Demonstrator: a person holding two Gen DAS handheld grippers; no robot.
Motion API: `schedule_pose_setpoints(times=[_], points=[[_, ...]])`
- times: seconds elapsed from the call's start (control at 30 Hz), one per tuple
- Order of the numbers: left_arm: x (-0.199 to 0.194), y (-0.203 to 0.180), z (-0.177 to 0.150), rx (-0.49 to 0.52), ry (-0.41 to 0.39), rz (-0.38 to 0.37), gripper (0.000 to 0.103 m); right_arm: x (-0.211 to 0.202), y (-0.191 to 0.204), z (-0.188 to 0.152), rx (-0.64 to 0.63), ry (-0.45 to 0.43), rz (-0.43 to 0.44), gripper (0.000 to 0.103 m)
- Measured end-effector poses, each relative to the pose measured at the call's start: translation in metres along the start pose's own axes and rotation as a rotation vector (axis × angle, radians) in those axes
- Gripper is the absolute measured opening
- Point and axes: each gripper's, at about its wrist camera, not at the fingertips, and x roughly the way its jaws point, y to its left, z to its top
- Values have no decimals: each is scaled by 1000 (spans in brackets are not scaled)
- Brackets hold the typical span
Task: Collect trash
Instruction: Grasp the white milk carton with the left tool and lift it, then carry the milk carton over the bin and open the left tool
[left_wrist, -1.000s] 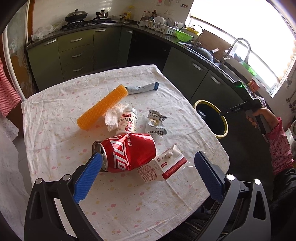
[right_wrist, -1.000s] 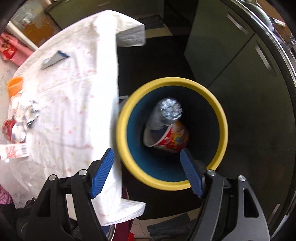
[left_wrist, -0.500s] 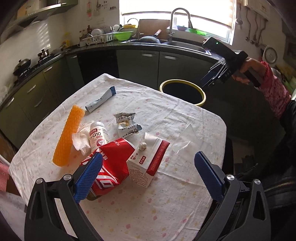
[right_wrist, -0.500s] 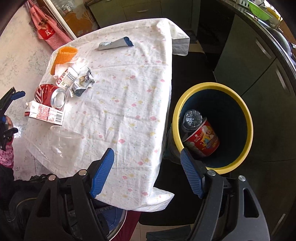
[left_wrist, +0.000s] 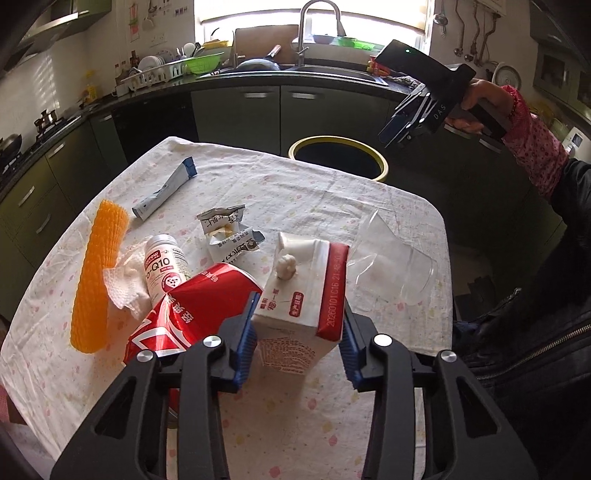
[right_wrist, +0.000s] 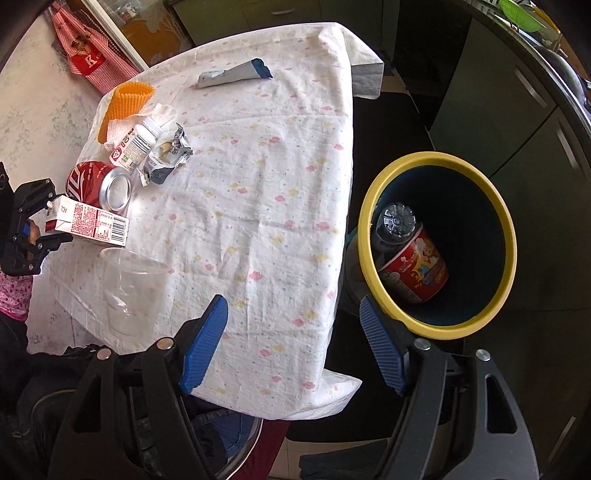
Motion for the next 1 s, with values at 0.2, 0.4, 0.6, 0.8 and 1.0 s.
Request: schedule_pose_setpoints(times=[0.2,0.4,0.6,0.8,1.0], points=[[-12,-5,-2,-16,-25,30,37,2,7,3,-19,-4,16,70],[-33,-10,13,-32,-45,71,36,-3,4,-6,-14,-33,32,70],[-40,-12,58,-12,-70,74,36,-15,-19,-30,38,-80,31,70],[-12,-14,131,40,-89,27,36,-22,-58,-61,125,-111,26,70],[53,-28,223,109,-71,-56,36,-28,-100,-94,224,-150,35,70]])
